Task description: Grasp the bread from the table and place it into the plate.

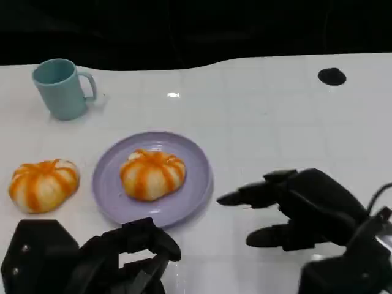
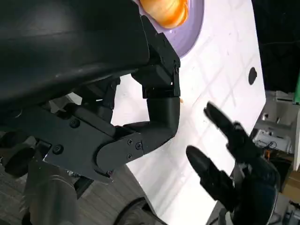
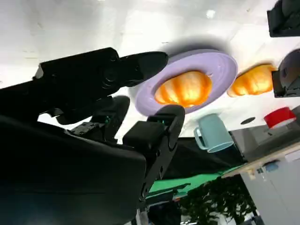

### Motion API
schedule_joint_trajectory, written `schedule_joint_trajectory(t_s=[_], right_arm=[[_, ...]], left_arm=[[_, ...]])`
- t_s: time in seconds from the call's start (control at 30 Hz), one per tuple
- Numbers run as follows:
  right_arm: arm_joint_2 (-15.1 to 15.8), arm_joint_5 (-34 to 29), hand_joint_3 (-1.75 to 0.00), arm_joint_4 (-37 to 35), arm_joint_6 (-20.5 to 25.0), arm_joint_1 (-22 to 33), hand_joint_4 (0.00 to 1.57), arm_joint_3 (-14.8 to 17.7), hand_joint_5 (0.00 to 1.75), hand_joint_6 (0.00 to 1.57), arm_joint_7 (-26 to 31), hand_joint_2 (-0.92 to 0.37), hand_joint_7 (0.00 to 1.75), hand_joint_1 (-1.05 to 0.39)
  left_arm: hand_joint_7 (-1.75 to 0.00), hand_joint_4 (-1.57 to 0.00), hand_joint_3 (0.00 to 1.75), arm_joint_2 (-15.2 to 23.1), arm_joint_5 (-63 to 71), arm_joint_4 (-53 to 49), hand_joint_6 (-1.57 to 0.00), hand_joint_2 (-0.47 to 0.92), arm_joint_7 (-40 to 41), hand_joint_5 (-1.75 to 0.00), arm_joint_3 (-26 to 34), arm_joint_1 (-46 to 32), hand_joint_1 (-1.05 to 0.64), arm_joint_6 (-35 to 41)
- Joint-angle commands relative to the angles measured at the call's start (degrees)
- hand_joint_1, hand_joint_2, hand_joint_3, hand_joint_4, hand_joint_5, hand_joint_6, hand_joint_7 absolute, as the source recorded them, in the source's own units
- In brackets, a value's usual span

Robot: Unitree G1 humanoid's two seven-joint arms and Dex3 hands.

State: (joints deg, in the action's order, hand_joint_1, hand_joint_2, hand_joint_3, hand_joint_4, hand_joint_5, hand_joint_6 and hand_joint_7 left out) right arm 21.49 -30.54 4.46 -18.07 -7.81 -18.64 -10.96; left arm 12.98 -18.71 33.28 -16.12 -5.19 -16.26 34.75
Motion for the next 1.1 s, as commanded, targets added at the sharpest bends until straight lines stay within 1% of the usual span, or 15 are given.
schedule_joint_trajectory(t_s=[0.03, 0.07, 0.13, 0.17, 0.2, 0.23, 0.27, 0.33, 0.4, 0.53, 0.57, 0.6, 0.73, 0.9, 1.1], right_arm=[[2.1, 1.7, -0.07, 3.2, -1.3, 4.5, 0.88, 3.7, 0.64, 0.99, 1.1, -0.92, 0.23, -0.29], [2.2, 1.8, -0.08, 3.8, -1.4, 5.3, 0.87, 4.3, 0.87, 1.05, 1.2, -0.91, 0.25, -0.24], [2.2, 2.5, -0.09, 4.7, -2.0, 7.0, 0.84, 5.5, 1.03, 1.08, 1.7, -0.91, 0.27, -0.21], [2.3, 3.0, -0.17, 5.3, -2.5, 8.1, 0.83, 6.3, 1.2, 1.1, 1.9, -0.88, 0.38, -0.18], [2.3, 3.4, -0.32, 5.6, -2.8, 8.9, 0.82, 6.9, 1.29, 1.05, 2.0, -0.81, 0.55, -0.16], [2.6, 3.8, -0.59, 6.3, -3.4, 10.2, 0.82, 7.8, 1.34, 0.99, 2.3, -0.68, 0.73, -0.16], [2.7, 4.0, -0.76, 6.7, -3.9, 11.0, 0.83, 8.4, 1.35, 0.97, 2.3, -0.6, 0.83, -0.16], [2.7, 4.2, -0.94, 7.7, -4.4, 13.2, 0.86, 9.8, 1.39, 0.96, 2.9, -0.5, 0.94, -0.15], [2.6, 4.0, -1.04, 8.8, -4.4, 15.2, 0.88, 11.2, 1.43, 0.96, 3.5, -0.45, 0.99, -0.12], [1.8, 3.9, -1.15, 11.6, -3.1, 19.2, 0.92, 13.4, 1.56, 0.96, 4.2, -0.39, 1.07, -0.07], [1.4, 3.6, -1.24, 12.2, -2.7, 20.0, 0.94, 13.8, 1.62, 0.95, 4.5, -0.33, 1.13, -0.05], [1.2, 3.2, -1.28, 12.8, -2.3, 20.6, 0.94, 14.1, 1.64, 0.95, 4.7, -0.3, 1.16, -0.04], [0.0, 1.9, -1.36, 14.7, -1.0, 23.9, 0.94, 15.2, 1.69, 0.93, 6.6, -0.23, 1.25, 0.01], [-1.0, 1.6, -1.35, 13.5, -0.1, 24.9, 0.94, 15.8, 1.73, 0.92, 8.3, -0.24, 1.28, 0.02], [-1.0, 1.9, -1.34, 11.9, -0.2, 24.7, 0.94, 16.2, 1.74, 0.92, 8.4, -0.21, 1.31, 0.02]], left_arm=[[-1.49, -0.67, 0.87, 0.5, -0.3, -0.1, -0.58, 0.76, -0.4, -1.75, 0.4, 0.1, -0.32, -0.4], [-1.49, -0.67, 0.87, 0.5, -0.4, -0.1, -0.58, 0.76, -0.5, -1.75, 0.4, 0.1, -0.32, -0.4], [-1.49, -0.67, 0.87, 0.4, -0.5, -0.2, -0.58, 0.76, -0.5, -1.75, 0.5, 0.1, -0.32, -0.5], [-1.49, -0.67, 0.87, 0.4, -0.5, -0.3, -0.58, 0.76, -0.6, -1.75, 0.5, 0.1, -0.32, -0.6], [-1.5, -0.67, 0.86, 0.4, -0.6, -0.3, -0.58, 0.76, -0.6, -1.75, 0.5, 0.1, -0.32, -0.6], [-1.5, -0.67, 0.86, 0.4, -0.7, -0.3, -0.59, 0.76, -0.6, -1.75, 0.6, 0.1, -0.33, -0.5], [-1.5, -0.67, 0.86, 0.4, -0.9, -0.3, -0.58, 0.76, -0.6, -1.75, 0.7, 0.1, -0.33, -0.4], [-1.49, -0.67, 0.86, 0.6, -1.1, -0.3, -0.58, 0.76, -0.7, -1.75, 0.9, 0.2, -0.33, -0.2], [-1.49, -0.67, 0.86, 0.6, -1.4, -0.2, -0.58, 0.76, -0.5, -1.75, 1.0, 0.2, -0.32, 0.1], [-1.49, -0.68, 0.86, 0.7, -1.6, -0.3, -0.58, 0.76, -0.5, -1.75, 1.1, 0.1, -0.32, -0.2], [-1.49, -0.68, 0.85, 0.8, -1.6, -0.3, -0.58, 0.77, -0.5, -1.75, 1.1, 0.1, -0.32, -0.3], [-1.49, -0.68, 0.85, 0.8, -1.6, -0.3, -0.58, 0.77, -0.5, -1.75, 1.1, 0.1, -0.32, -0.3], [-1.49, -0.68, 0.85, 0.8, -1.7, -0.3, -0.58, 0.77, -0.5, -1.75, 1.2, 0.1, -0.31, -0.3], [-1.48, -0.67, 0.85, 0.9, -2.1, -0.2, -0.58, 0.77, -0.4, -1.75, 1.5, 0.0, -0.31, 0.2], [-1.48, -0.67, 0.84, 1.2, -1.8, -0.4, -0.57, 0.78, -0.7, -1.75, 1.4, -0.1, -0.31, -0.5]])
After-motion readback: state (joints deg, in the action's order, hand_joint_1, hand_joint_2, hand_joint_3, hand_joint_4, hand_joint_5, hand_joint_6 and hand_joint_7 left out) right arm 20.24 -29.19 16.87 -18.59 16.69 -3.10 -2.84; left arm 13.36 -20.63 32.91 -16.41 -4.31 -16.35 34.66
